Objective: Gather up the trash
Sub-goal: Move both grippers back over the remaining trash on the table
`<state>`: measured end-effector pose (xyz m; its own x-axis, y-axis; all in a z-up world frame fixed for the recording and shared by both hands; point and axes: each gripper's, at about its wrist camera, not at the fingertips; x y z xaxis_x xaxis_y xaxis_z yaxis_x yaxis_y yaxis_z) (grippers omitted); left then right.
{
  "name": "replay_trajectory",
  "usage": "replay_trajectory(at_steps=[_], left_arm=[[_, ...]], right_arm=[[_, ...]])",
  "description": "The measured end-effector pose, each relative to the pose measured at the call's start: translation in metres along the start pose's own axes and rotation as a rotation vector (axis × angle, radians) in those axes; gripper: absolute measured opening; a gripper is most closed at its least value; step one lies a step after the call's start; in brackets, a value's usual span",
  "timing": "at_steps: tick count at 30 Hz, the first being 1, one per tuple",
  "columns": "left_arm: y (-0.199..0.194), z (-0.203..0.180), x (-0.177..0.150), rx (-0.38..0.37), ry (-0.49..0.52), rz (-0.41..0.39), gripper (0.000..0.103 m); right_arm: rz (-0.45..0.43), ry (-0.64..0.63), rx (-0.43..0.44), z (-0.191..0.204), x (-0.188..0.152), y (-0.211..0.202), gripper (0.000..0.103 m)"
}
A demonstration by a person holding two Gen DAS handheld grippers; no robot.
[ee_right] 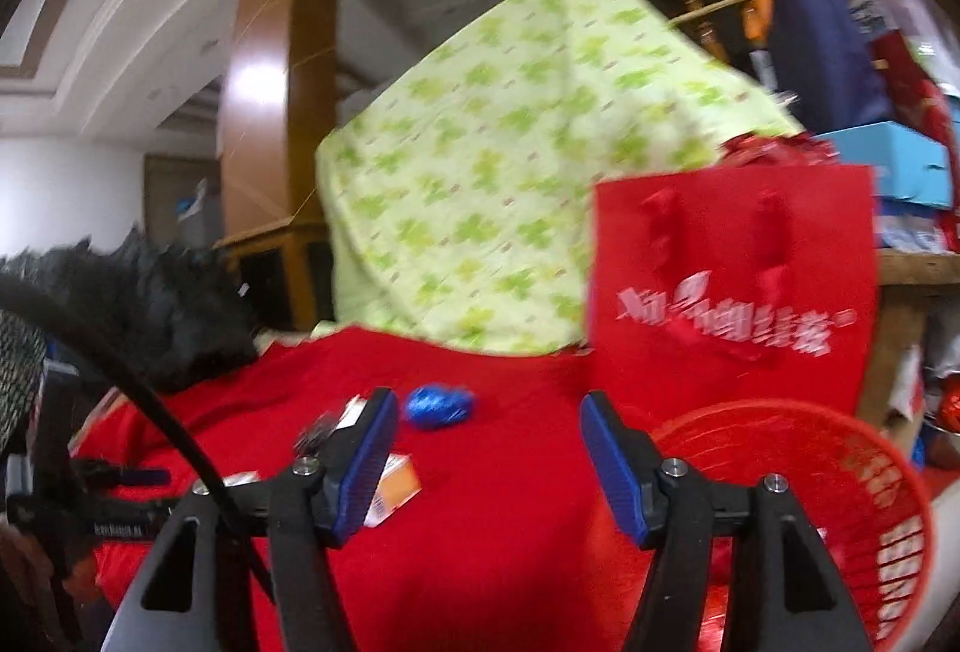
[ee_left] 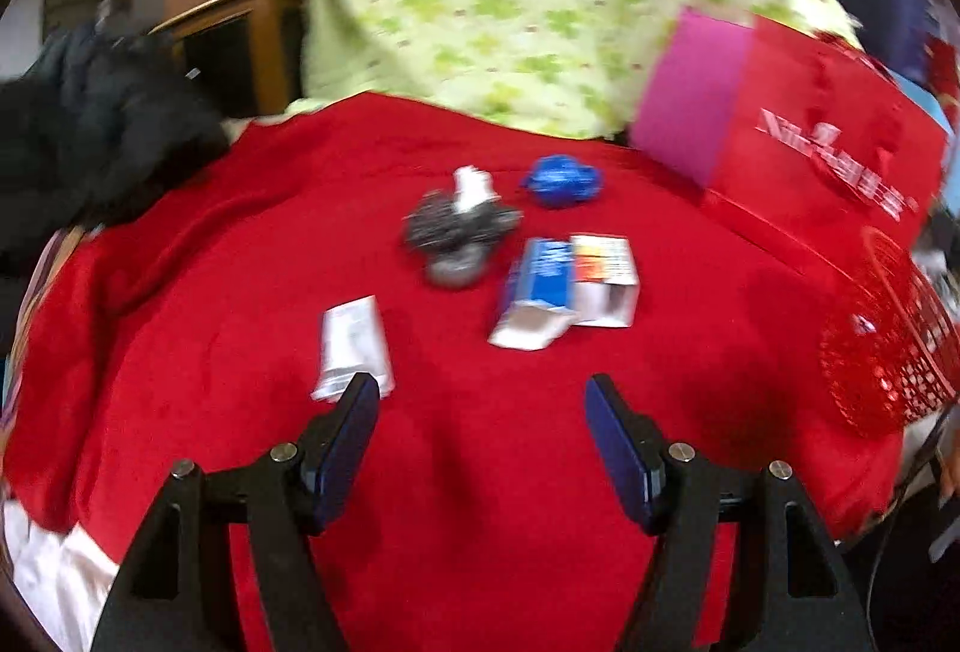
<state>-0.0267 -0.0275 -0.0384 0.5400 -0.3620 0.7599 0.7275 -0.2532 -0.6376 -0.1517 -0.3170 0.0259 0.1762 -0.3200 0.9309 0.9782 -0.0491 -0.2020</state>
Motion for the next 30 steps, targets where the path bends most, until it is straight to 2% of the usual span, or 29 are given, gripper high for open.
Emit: replay_trajectory(at_steps=[5,11,16,23,30], left_arm=[[0.007,0.031,-0.016,0.035,-0.065,0.017,0.072],[0.021,0.046,-0.028,0.038,-0.111,0.045,0.072],[0.031,0.054,-0.036,0.033,-0.139,0.07,0.072],[0.041,0.066,-0.039,0.035,-0.173,0.084,0.072],[0.056,0.07,-0.03,0.0,-0.195,0.081,0.072]], right_arm=[[0.139,-0.031,0.017,0.027,-0.025,0.035,0.067],[0.234,-0.051,0.014,0.046,-0.048,0.061,0.067],[0.319,-0.01,0.033,0.051,-0.059,0.079,0.067],[0.395,0.051,0.055,0.056,-0.068,0.097,0.067],[0.47,0.12,0.078,0.06,-0.077,0.115,0.067]])
Point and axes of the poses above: each gripper's, at about its wrist camera, not at the fingertips, and y roughly the way its jaws point, z to its left, x to its top, and after that the axes turned 13 degrees about y, right-handed
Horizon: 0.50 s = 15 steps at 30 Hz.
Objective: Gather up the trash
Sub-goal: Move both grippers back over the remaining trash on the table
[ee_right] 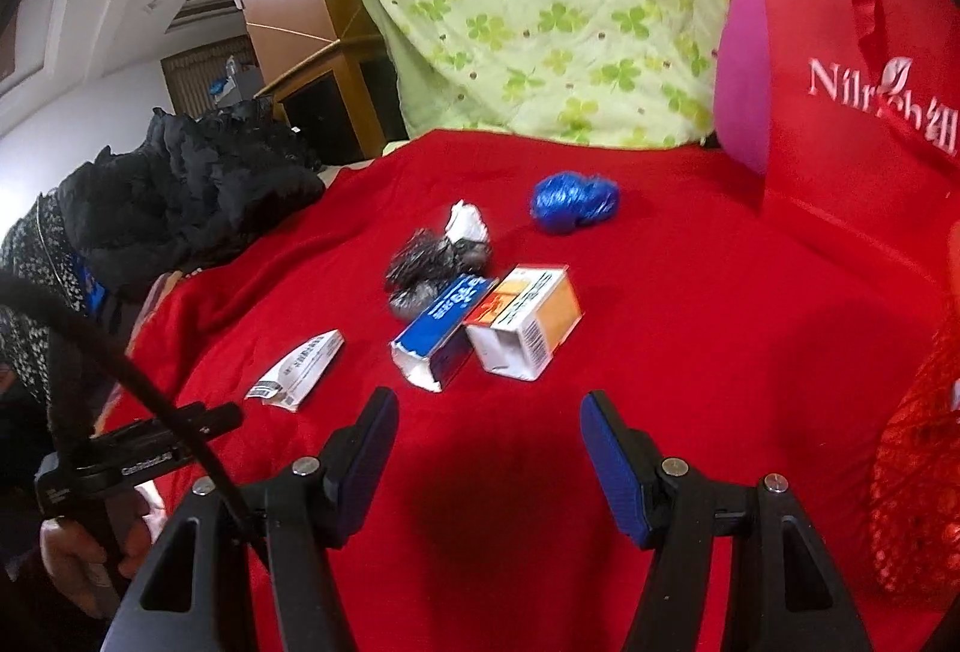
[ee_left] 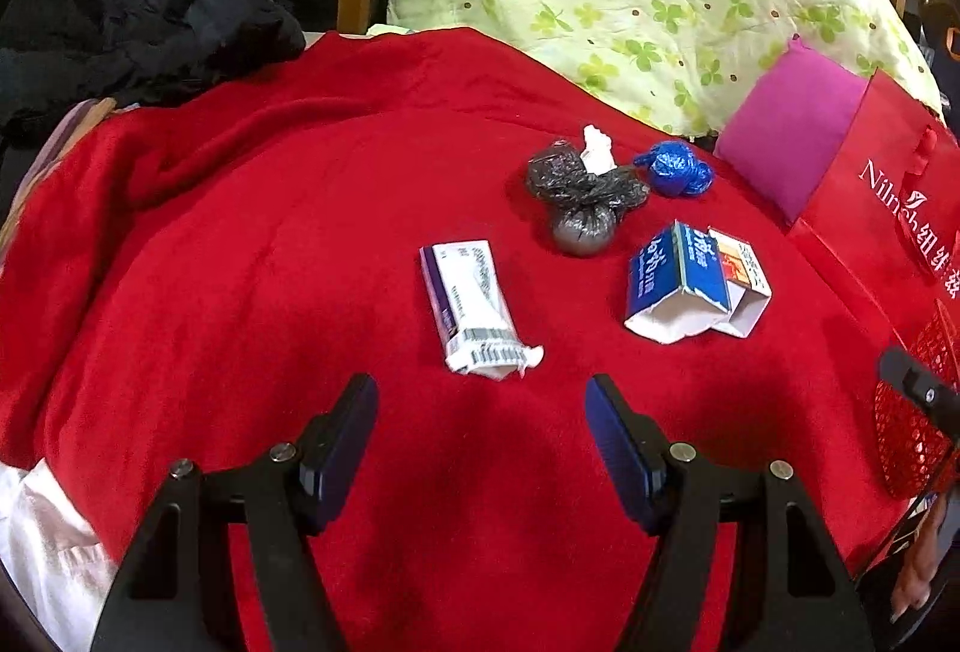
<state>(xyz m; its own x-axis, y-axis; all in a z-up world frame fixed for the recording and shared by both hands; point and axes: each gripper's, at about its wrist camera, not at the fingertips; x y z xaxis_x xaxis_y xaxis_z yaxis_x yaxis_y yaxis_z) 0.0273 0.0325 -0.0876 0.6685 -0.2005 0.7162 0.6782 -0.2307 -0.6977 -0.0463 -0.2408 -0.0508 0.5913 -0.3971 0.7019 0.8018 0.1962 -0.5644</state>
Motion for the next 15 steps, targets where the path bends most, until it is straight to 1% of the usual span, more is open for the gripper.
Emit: replay_trajectory(at_steps=[3,8,10,15], left_arm=[[0.009,-0.001,0.005,-0.014,-0.009,0.002,0.072],[0.026,0.003,0.008,-0.044,-0.057,0.013,0.072],[0.03,0.005,0.008,-0.045,-0.072,0.01,0.072],[0.048,0.011,0.008,-0.04,-0.114,0.005,0.072]], right_arm=[[0.027,0.024,0.022,0.002,-0.001,0.008,0.067],[0.059,0.06,0.059,0.01,-0.002,0.023,0.067],[0.065,0.064,0.059,0.012,-0.002,0.03,0.067],[0.049,0.096,0.033,0.009,0.002,0.038,0.067]])
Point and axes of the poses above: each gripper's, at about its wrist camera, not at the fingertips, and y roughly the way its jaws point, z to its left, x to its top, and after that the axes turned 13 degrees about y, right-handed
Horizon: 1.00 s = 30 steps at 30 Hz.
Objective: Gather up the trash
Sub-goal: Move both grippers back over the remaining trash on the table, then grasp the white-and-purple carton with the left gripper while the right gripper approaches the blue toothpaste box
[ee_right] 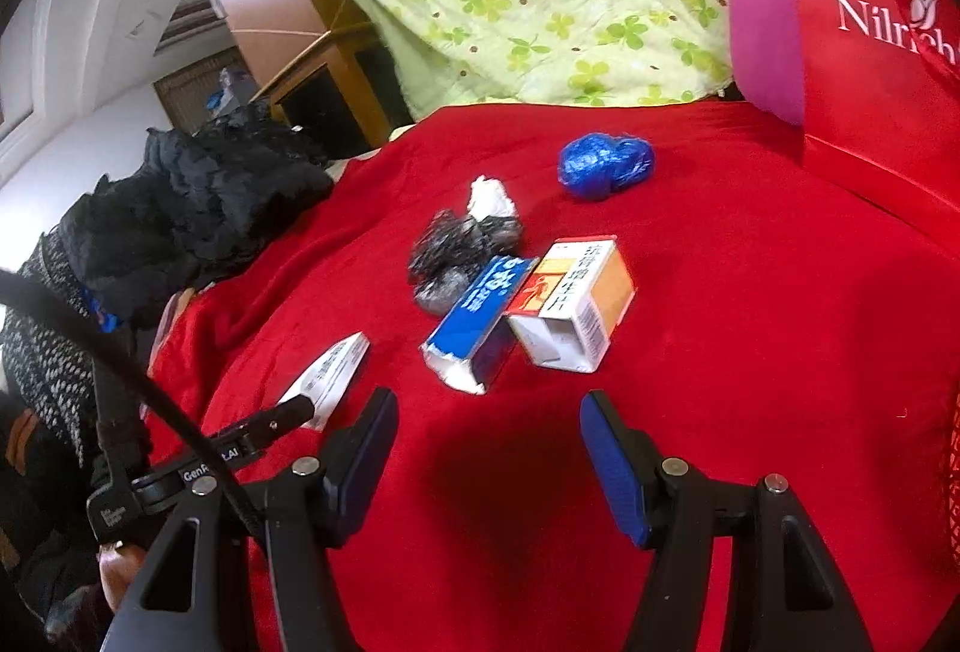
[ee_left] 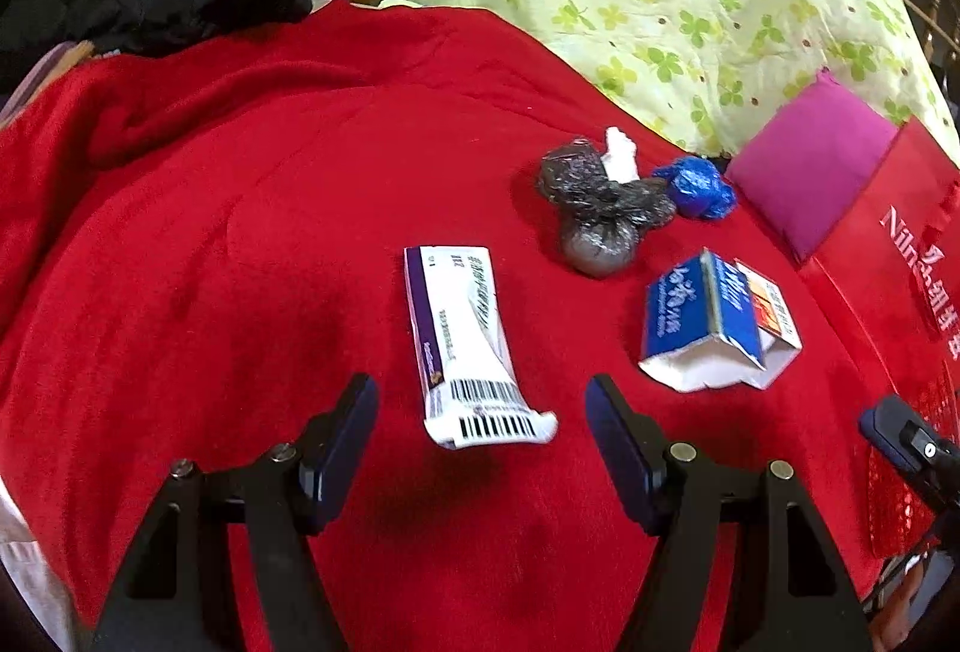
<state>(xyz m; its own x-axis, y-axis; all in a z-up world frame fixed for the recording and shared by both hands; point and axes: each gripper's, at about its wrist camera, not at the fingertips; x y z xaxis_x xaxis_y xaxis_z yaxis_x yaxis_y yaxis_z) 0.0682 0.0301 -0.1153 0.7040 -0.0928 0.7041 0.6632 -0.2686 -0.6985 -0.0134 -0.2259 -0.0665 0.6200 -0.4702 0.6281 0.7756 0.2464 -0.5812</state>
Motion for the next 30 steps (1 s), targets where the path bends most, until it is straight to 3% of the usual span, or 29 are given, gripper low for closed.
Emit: replay_trajectory(at_steps=[9,15,20,22,24,30], left_arm=[[0.009,-0.003,-0.007,0.087,0.013,-0.111,0.071],[0.023,0.009,-0.011,0.064,-0.023,-0.067,0.071],[0.023,0.016,-0.01,0.062,-0.044,-0.082,0.071],[0.025,0.016,-0.009,0.056,-0.044,-0.079,0.071],[0.026,0.015,-0.008,0.046,-0.043,-0.08,0.071],[0.029,0.017,-0.008,0.024,-0.053,-0.075,0.071]], right_arm=[[0.052,0.031,0.047,0.004,0.001,0.017,0.067],[0.082,0.031,0.045,0.017,0.002,0.038,0.067],[0.104,0.09,0.014,0.022,0.013,0.064,0.066],[0.119,0.111,0.0,0.025,0.015,0.076,0.063],[0.139,0.113,-0.012,0.03,0.017,0.088,0.048],[0.16,0.12,-0.08,0.036,0.015,0.114,0.047]])
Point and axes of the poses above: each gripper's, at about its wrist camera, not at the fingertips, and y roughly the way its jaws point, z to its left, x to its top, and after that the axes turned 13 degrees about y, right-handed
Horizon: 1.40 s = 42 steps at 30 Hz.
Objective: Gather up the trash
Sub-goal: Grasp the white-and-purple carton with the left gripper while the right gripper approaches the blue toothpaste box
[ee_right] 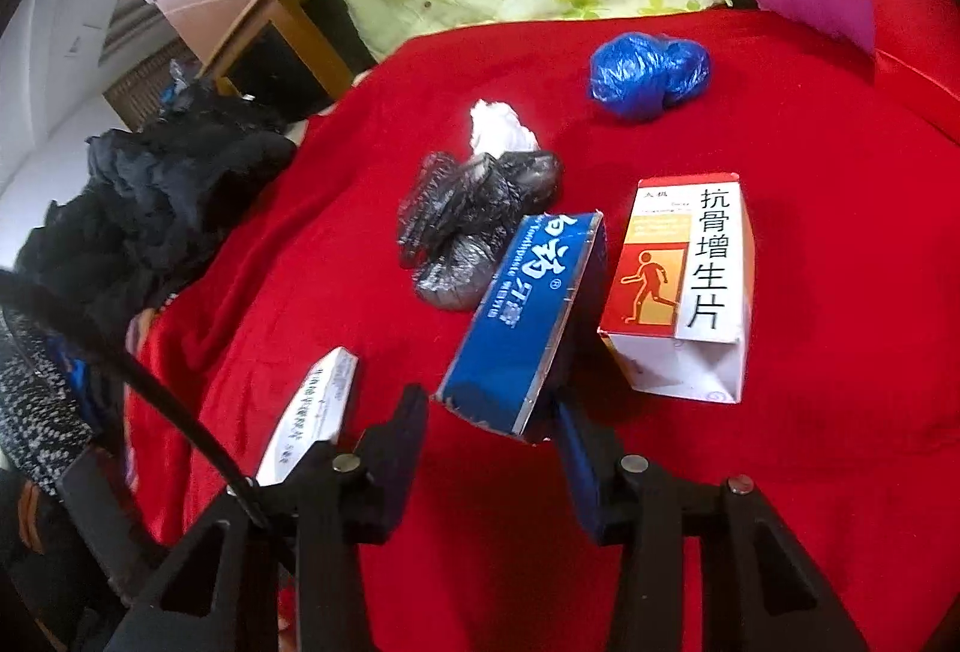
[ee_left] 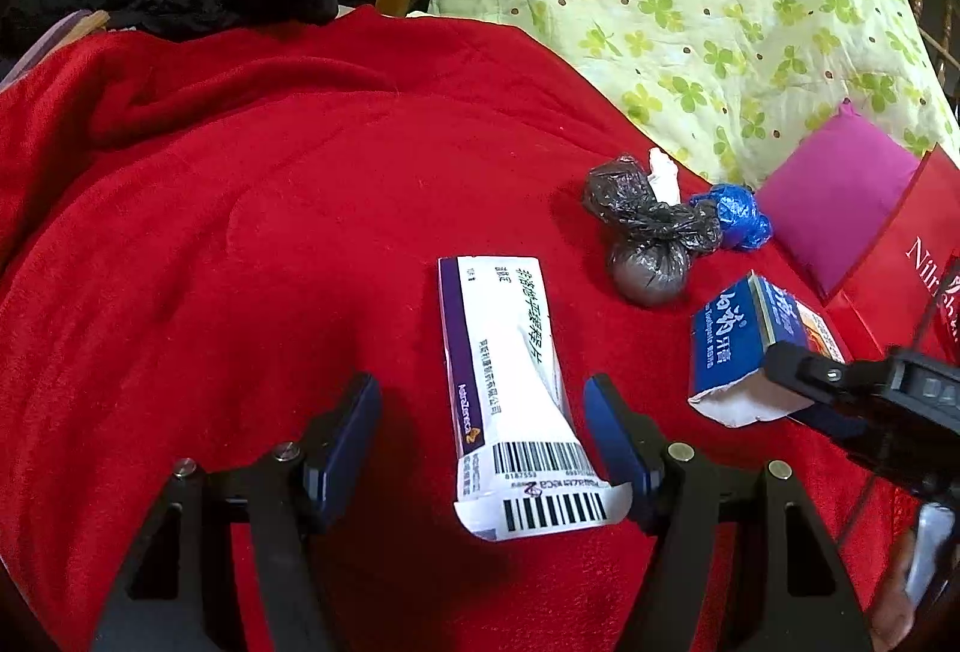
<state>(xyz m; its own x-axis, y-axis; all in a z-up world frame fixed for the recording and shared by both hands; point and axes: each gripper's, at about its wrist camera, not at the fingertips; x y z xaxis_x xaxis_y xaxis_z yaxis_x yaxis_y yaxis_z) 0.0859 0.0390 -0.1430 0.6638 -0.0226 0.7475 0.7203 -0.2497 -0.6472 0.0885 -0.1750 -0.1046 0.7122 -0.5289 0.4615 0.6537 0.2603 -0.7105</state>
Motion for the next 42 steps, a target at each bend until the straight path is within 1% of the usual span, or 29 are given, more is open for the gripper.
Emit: replay_trajectory(at_steps=[3,5,7,9,10,11,12,13,16,18,20,21,27,29,34,39,42], left_arm=[[0.002,0.0,0.0,-0.006,-0.004,0.001,0.071],[0.002,0.001,0.0,-0.008,-0.003,0.001,0.069],[0.003,0.002,0.0,-0.009,-0.008,0.003,0.064],[0.005,0.005,0.001,-0.009,-0.014,0.007,0.056],[0.005,0.006,0.001,-0.008,-0.016,0.007,0.055],[0.006,0.006,0.001,-0.007,-0.018,0.006,0.051],[0.006,0.007,0.001,-0.006,-0.018,0.006,0.044],[0.006,0.007,0.001,-0.005,-0.019,0.006,0.041],[0.005,0.004,0.0,-0.004,-0.01,-0.001,0.04],[0.003,0.002,0.0,-0.001,0.004,-0.01,0.039],[-0.002,-0.004,0.0,0.019,0.032,-0.03,0.038],[-0.004,-0.008,0.0,0.031,0.056,-0.038,0.021],[-0.017,-0.031,-0.001,0.057,0.16,-0.051,0.021],[-0.022,-0.038,-0.003,0.047,0.179,-0.058,0.021],[-0.03,-0.047,-0.008,0.03,0.197,-0.051,0.022],[-0.042,-0.041,-0.015,0.005,0.158,-0.044,0.022],[-0.047,-0.047,-0.018,0.011,0.182,-0.045,0.022]], right_arm=[[0.003,0.017,-0.012,0.0,0.001,0.007,0.049],[-0.02,-0.014,-0.033,0.005,-0.001,0.009,0.049],[-0.04,-0.055,-0.046,0.009,-0.004,0.01,0.049],[-0.037,-0.048,-0.048,0.005,-0.004,0.013,0.045],[-0.034,-0.038,-0.048,0.002,-0.003,0.014,0.043],[-0.033,-0.036,-0.047,0.0,-0.003,0.014,0.041],[-0.03,-0.034,-0.044,-0.002,-0.002,0.014,0.04],[-0.026,-0.03,-0.04,-0.004,-0.002,0.013,0.04],[-0.018,-0.03,-0.013,-0.008,-0.002,0.008,0.04],[-0.02,-0.053,0.002,-0.007,-0.003,0.0,0.039],[-0.022,-0.072,0.02,-0.008,-0.004,-0.009,0.039],[-0.022,-0.08,0.028,-0.008,-0.006,-0.014,0.039],[-0.01,-0.141,0.076,-0.014,-0.016,-0.047,0.038],[-0.003,-0.159,0.085,-0.018,-0.02,-0.057,0.038],[-0.029,-0.189,0.09,-0.033,-0.023,-0.083,0.038],[-0.033,-0.169,0.103,-0.051,-0.019,-0.098,0.038],[-0.038,-0.175,0.105,-0.057,-0.018,-0.105,0.038]])
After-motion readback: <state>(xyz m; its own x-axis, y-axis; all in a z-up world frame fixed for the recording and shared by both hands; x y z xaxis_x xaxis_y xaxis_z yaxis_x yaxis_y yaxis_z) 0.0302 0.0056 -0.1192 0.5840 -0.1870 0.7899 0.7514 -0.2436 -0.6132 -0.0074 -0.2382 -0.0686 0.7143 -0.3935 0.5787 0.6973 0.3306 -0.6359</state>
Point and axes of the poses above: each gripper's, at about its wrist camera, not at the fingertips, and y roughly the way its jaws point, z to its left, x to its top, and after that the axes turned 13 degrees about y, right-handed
